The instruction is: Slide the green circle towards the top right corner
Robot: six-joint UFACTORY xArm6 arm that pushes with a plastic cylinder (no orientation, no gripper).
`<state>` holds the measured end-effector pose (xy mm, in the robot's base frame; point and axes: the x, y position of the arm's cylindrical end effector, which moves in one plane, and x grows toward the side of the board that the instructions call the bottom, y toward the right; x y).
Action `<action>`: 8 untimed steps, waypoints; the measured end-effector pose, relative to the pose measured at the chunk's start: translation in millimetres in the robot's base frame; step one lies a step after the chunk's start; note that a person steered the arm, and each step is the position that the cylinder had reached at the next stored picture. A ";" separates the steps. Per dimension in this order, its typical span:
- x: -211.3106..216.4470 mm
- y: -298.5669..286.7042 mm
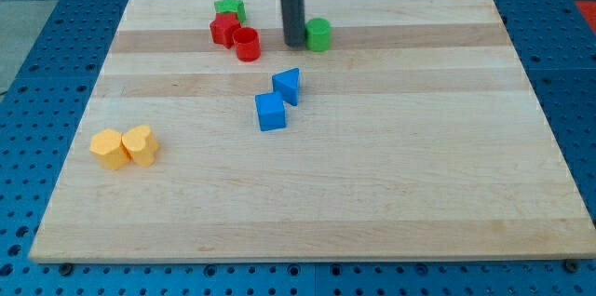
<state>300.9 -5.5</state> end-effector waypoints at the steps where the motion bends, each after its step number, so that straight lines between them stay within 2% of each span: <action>1: -30.4 72.2; 2: -31.6 117.4; 3: -32.0 134.9; 8: -15.6 147.7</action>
<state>285.3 142.2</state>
